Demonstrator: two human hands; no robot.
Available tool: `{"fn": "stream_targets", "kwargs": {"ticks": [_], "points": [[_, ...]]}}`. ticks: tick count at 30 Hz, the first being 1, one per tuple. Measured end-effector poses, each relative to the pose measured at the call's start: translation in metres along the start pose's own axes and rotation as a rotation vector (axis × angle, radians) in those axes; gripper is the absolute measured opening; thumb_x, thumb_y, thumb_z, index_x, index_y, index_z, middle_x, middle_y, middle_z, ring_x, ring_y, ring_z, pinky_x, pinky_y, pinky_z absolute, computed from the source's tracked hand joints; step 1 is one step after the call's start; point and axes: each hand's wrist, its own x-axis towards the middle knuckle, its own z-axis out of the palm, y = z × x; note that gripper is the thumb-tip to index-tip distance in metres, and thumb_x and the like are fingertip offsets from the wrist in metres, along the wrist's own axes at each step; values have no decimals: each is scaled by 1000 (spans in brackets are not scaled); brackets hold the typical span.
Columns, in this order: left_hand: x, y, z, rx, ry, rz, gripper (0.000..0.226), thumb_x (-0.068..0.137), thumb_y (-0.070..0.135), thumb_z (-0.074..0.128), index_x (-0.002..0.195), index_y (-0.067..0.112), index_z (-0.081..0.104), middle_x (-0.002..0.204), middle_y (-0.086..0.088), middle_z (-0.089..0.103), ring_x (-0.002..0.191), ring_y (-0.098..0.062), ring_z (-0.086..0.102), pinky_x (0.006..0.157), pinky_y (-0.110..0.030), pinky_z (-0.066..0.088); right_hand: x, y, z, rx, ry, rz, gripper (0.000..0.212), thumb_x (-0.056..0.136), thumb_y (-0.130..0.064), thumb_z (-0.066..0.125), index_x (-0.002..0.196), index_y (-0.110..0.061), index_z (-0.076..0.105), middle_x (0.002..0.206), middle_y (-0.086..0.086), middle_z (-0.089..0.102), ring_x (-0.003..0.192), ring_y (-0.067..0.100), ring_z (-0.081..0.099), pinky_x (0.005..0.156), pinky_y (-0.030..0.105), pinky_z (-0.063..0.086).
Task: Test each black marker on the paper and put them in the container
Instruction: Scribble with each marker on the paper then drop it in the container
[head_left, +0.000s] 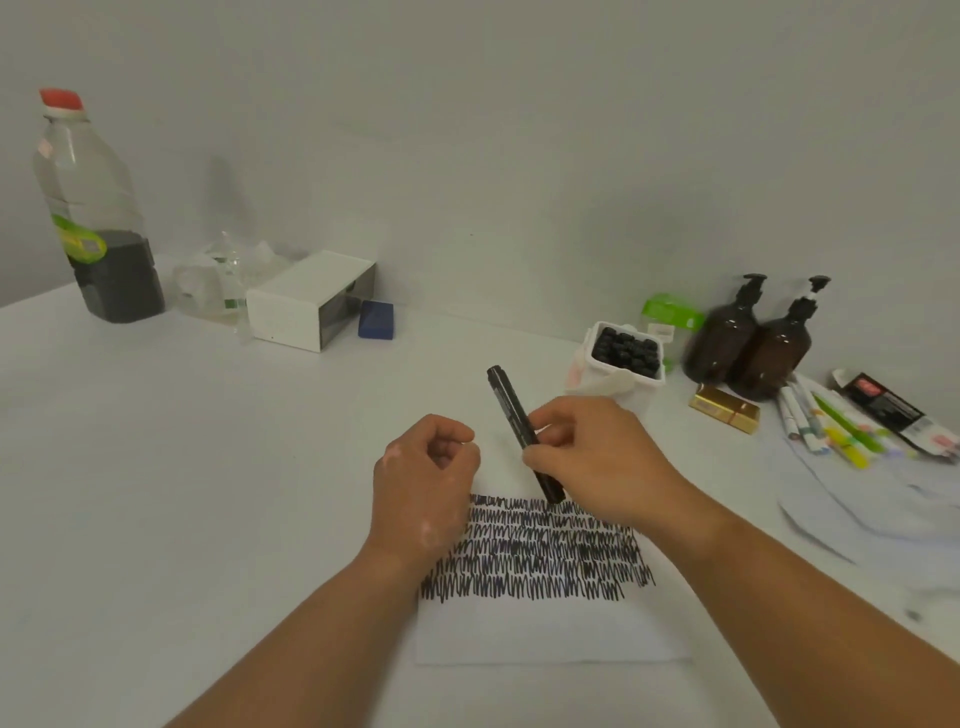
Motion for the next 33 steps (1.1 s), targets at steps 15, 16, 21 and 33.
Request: {"fn": "stream_targets", "kwargs": {"ticks": [15, 16, 21, 33], "points": [[-84, 41, 20, 225, -656, 441, 29, 89, 41, 70, 116, 36, 64, 102, 19, 71, 93, -1, 67, 76, -8, 48, -118, 88, -19, 1064, 71, 70, 22, 79, -13, 74, 97, -24, 77, 109, 11, 79, 101, 24, 76, 75, 30, 61], [-85, 42, 22, 231, -662, 469, 30, 90, 38, 71, 119, 33, 65, 101, 17, 71, 91, -2, 67, 77, -12, 50, -120, 86, -18, 1054, 55, 43, 23, 78, -13, 75, 96, -27, 78, 108, 9, 79, 99, 21, 76, 74, 29, 60], [-82, 43, 24, 384, -595, 644, 24, 90, 14, 68, 113, 17, 70, 84, 17, 64, 70, -3, 56, 70, -9, 41, -122, 85, -14, 906, 100, -17, 24, 76, -16, 75, 96, -28, 79, 80, 2, 74, 66, 11, 63, 62, 27, 54], [-82, 42, 33, 422, -721, 734, 19, 106, 44, 41, 102, 32, 55, 83, 36, 51, 74, 12, 50, 65, -5, 33, -125, 77, -3, 860, 127, -67, 19, 69, -36, 78, 82, -24, 73, 56, -8, 62, 50, 11, 55, 51, 23, 45]]}}
